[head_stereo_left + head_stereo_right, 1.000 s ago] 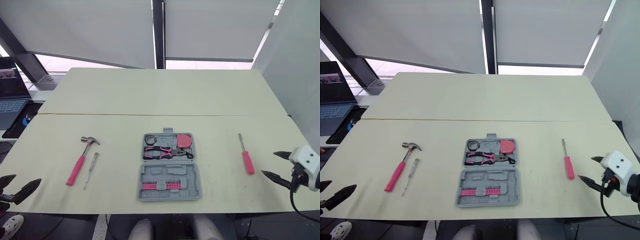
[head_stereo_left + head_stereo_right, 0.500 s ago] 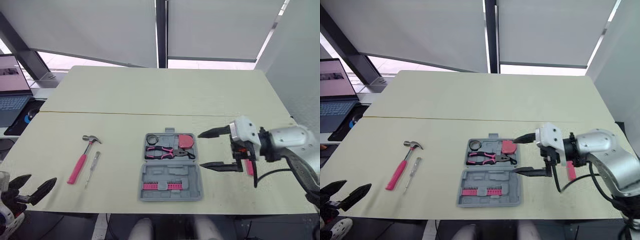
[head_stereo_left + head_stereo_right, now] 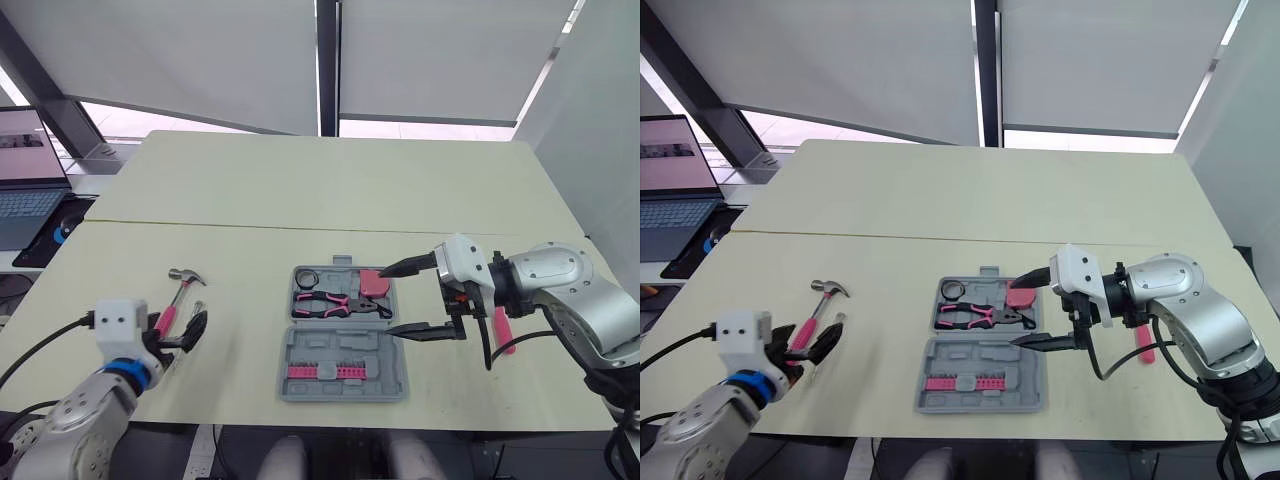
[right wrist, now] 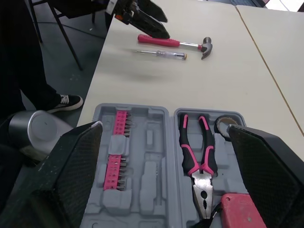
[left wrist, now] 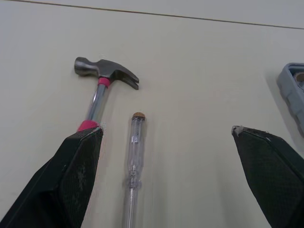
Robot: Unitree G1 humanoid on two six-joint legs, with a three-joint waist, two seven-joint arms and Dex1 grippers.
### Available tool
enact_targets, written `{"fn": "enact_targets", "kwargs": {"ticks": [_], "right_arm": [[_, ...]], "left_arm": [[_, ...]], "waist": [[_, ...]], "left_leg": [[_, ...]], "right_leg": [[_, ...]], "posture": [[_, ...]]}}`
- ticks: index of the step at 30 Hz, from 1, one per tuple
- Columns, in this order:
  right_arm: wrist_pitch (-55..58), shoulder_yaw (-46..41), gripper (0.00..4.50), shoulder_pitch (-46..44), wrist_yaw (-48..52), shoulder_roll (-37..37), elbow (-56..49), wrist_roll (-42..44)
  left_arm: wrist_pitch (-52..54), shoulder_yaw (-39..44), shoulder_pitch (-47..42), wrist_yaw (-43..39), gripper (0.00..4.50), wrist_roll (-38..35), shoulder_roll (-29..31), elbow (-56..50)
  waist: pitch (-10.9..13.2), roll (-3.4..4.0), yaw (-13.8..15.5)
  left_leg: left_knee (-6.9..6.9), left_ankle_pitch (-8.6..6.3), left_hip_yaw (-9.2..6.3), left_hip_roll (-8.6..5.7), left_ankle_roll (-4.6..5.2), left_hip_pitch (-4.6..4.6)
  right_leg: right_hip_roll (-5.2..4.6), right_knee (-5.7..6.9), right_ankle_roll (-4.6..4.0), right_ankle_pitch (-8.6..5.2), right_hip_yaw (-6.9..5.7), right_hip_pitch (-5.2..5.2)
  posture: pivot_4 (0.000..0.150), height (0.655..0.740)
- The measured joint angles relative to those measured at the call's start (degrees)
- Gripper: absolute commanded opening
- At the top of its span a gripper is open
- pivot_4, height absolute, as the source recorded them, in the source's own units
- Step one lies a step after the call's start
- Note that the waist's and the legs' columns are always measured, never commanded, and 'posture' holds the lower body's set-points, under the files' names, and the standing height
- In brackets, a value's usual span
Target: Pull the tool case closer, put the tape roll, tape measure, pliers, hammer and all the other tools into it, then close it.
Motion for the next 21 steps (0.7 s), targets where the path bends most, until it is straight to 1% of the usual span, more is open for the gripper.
{"fn": "enact_targets", "kwargs": {"ticks": [7,9,14,21], "right_arm": [[0.10,0.17,4.45,0.02,-0.64,-0.05,-0.92,-0.79],[0.10,0.25,4.45,0.07,-0.68,-0.07,-1.02,-1.08],[0.78,0.28,4.45,0.17,-1.01,-0.07,-1.65,-1.09],[0.93,0.31,4.45,0.44,-1.09,-0.08,-2.10,-1.09]], "left_arm": [[0.96,-2.02,-2.87,3.38,4.50,3.94,-0.40,7.30],[1.01,-2.16,-3.80,3.28,4.50,4.09,-0.43,9.03],[1.08,-5.85,-5.26,1.47,4.50,5.23,0.08,12.24],[0.26,-7.02,-7.65,0.14,4.50,6.63,0.76,14.87]], "waist": [[0.00,0.00,0.17],[0.00,0.00,0.22],[0.01,0.01,0.22],[0.00,0.01,0.23]], "left_leg": [[0.01,0.00,-0.01,-0.02,0.00,-0.02],[0.01,0.00,-0.01,-0.03,0.00,-0.02],[0.01,0.01,-0.02,-0.03,-0.01,-0.02],[0.01,0.01,-0.02,-0.03,-0.01,-0.02]], "right_leg": [[-0.01,-0.02,0.00,0.00,-0.01,-0.01],[-0.02,-0.01,0.00,0.00,-0.01,-0.01],[-0.03,-0.02,0.00,0.00,-0.02,-0.01],[-0.03,-0.02,0.00,0.00,-0.01,-0.01]], "posture": [[0.150,0.7400],[0.150,0.7400],[0.150,0.7400],[0.150,0.7400]]}}
